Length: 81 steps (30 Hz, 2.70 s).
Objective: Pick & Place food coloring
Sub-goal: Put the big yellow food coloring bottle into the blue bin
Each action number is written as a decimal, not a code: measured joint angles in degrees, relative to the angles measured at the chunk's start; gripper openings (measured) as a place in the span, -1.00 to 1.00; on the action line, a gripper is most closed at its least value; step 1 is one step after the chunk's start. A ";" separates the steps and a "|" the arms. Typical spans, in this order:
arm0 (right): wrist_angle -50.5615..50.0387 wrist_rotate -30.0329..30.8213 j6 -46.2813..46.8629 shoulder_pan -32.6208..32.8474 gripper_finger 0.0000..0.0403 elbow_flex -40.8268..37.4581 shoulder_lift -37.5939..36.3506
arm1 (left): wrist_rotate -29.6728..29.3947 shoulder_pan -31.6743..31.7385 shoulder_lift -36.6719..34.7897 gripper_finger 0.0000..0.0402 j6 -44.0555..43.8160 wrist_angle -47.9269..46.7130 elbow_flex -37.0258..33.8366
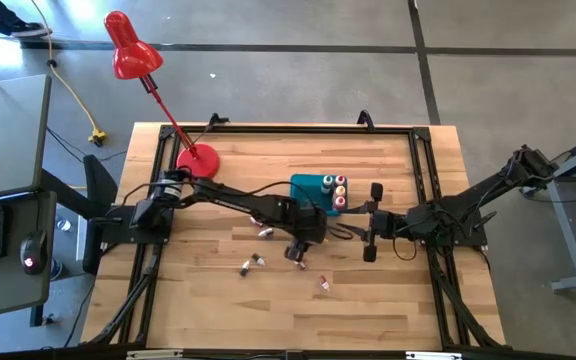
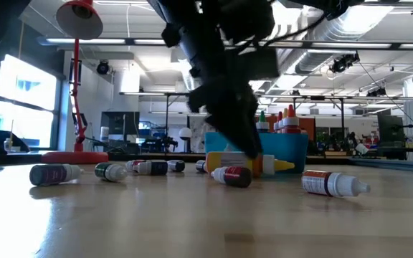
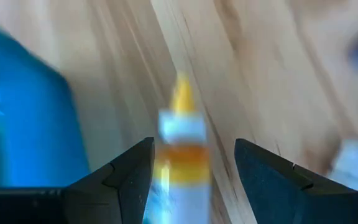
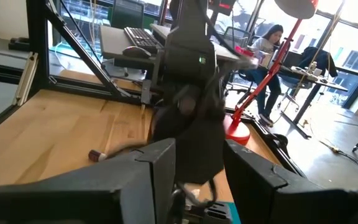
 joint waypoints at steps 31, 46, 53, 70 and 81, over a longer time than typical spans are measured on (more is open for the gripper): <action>2.21 -2.80 7.48 0.00 -0.36 0.00 0.00 | -0.86 0.00 1.84 -0.16 -1.55 -2.40 -0.03; 2.21 -2.78 7.52 0.00 -0.36 0.00 0.02 | 1.67 -1.76 -0.23 -0.38 -2.60 1.47 -0.08; 2.33 -2.78 7.54 0.00 -0.36 0.00 0.02 | 1.28 -2.20 -9.96 -0.37 -3.02 2.49 -0.07; 3.09 -2.93 7.56 0.01 -0.36 0.02 0.02 | 4.17 -1.12 -43.70 -0.36 -3.06 33.41 -33.14; 3.45 -2.71 5.94 -0.08 -0.36 0.04 0.02 | -0.64 -1.12 -36.50 -0.36 -18.22 97.19 -63.01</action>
